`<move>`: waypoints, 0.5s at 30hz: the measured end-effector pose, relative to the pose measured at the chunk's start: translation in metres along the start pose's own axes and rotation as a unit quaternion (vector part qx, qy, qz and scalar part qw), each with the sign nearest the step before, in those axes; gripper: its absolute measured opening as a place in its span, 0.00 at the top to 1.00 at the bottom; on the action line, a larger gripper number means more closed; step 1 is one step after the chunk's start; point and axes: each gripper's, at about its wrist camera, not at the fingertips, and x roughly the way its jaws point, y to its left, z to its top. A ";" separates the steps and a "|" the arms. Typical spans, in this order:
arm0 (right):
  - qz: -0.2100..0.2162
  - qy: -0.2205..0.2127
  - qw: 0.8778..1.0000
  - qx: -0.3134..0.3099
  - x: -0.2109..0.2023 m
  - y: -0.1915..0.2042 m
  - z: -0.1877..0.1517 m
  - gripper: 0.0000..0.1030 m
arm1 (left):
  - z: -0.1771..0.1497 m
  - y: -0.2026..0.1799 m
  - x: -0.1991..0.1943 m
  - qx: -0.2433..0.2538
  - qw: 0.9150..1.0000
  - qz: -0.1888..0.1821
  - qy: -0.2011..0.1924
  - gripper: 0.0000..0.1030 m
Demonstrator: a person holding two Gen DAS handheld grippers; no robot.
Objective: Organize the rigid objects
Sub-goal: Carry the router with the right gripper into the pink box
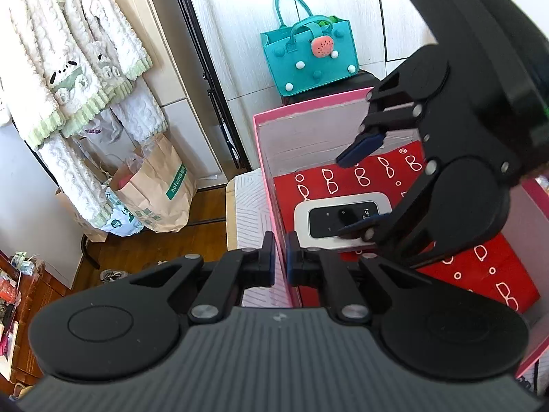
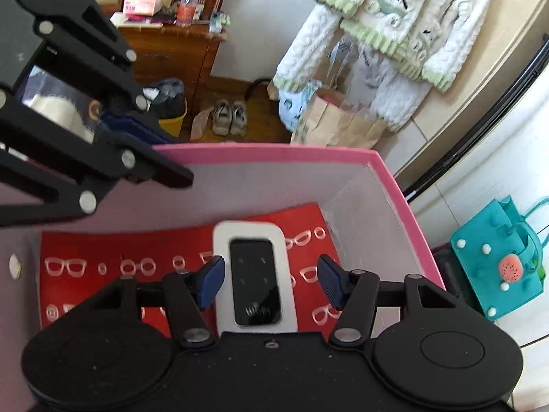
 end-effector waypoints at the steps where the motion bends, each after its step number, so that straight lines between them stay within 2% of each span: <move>1: 0.001 0.008 1.000 -0.011 0.000 0.002 -0.001 0.37 | 0.000 0.001 0.000 0.001 1.000 0.001 0.000 0.95; 5: 0.033 0.045 0.997 -0.047 0.009 0.009 -0.006 0.37 | 0.001 -0.002 0.001 0.000 1.000 0.006 0.001 0.95; 7: 0.026 0.048 0.998 -0.044 0.014 0.009 -0.008 0.40 | 0.001 -0.001 0.002 -0.004 1.000 0.008 0.002 0.95; 9: 0.008 0.047 0.998 -0.026 0.019 0.005 -0.006 0.66 | 0.002 -0.002 0.003 -0.010 1.000 0.013 0.004 0.95; 10: -0.001 0.049 0.999 -0.015 0.021 0.001 -0.006 0.69 | 0.002 -0.003 0.003 -0.011 1.000 0.017 0.005 0.95; 15: -0.007 -0.013 0.999 0.031 0.001 -0.014 -0.015 0.67 | 0.002 -0.009 0.007 -0.006 0.999 0.035 0.014 0.94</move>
